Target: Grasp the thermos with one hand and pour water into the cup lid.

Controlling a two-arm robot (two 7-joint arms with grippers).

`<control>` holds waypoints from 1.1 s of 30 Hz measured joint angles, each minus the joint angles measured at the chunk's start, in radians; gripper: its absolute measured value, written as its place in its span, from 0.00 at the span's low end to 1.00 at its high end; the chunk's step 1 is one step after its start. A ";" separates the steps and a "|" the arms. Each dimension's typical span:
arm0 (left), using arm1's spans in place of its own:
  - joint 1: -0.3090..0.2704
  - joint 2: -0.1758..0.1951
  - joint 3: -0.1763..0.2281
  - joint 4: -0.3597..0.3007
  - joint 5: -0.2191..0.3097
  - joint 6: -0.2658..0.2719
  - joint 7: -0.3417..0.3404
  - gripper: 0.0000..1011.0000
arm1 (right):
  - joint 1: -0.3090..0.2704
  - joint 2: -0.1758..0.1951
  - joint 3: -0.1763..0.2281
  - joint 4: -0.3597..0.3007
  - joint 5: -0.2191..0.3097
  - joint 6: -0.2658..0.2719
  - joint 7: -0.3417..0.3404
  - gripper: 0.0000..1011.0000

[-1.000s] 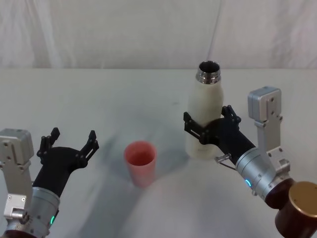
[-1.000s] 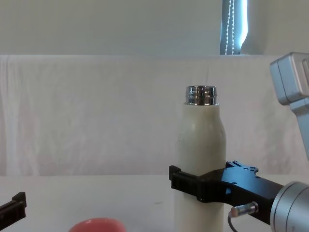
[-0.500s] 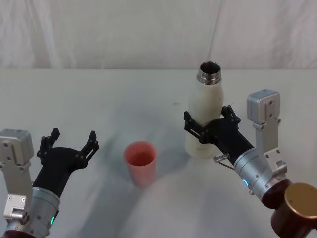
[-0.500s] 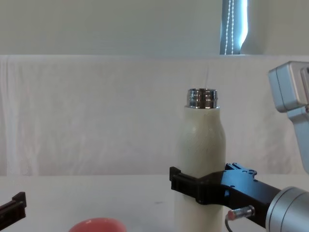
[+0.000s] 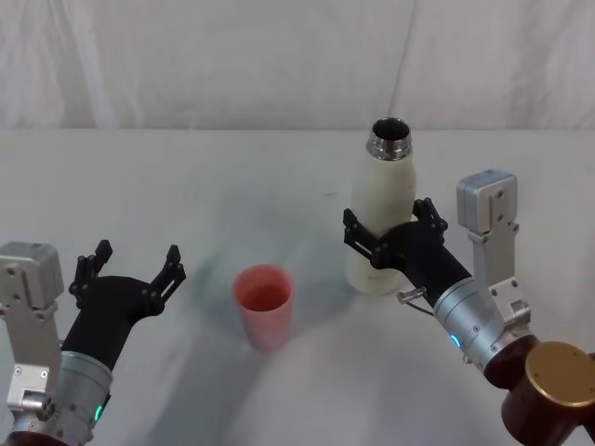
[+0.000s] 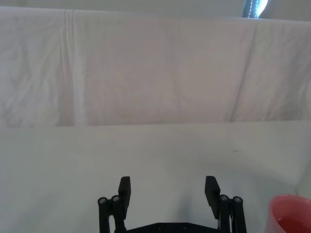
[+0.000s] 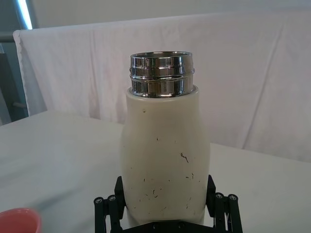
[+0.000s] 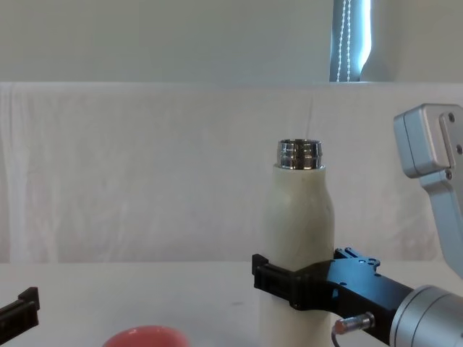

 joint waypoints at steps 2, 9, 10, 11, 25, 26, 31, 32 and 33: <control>0.000 0.000 0.000 0.000 0.000 0.000 0.000 0.99 | 0.003 -0.002 0.000 0.006 0.000 -0.002 0.000 0.95; 0.000 0.000 0.000 0.000 0.000 0.000 0.000 0.99 | 0.012 -0.009 -0.001 0.024 0.000 -0.003 0.001 0.95; 0.000 0.000 0.000 0.000 0.000 0.000 0.000 0.99 | 0.012 -0.010 -0.001 0.025 0.000 -0.004 0.001 0.95; 0.000 0.000 0.000 0.000 0.000 0.000 0.000 0.99 | 0.012 -0.010 -0.002 0.027 0.001 -0.004 0.001 0.95; 0.000 0.000 0.000 0.000 0.000 0.000 0.000 0.99 | 0.015 -0.013 -0.006 0.034 0.000 0.001 0.002 0.95; 0.000 0.000 0.000 0.000 0.000 0.000 0.000 0.99 | 0.015 -0.013 -0.006 0.034 0.000 0.002 0.002 0.95; 0.000 0.000 0.000 0.000 0.000 0.000 0.000 0.99 | 0.016 -0.011 -0.006 0.032 -0.003 0.012 0.002 0.99; 0.000 0.000 0.000 0.000 0.000 0.000 0.000 0.99 | 0.017 -0.011 -0.007 0.032 -0.004 0.014 0.002 0.99; 0.000 0.000 0.000 0.000 0.000 0.000 0.000 0.99 | 0.017 -0.011 -0.007 0.031 -0.004 0.015 0.002 0.99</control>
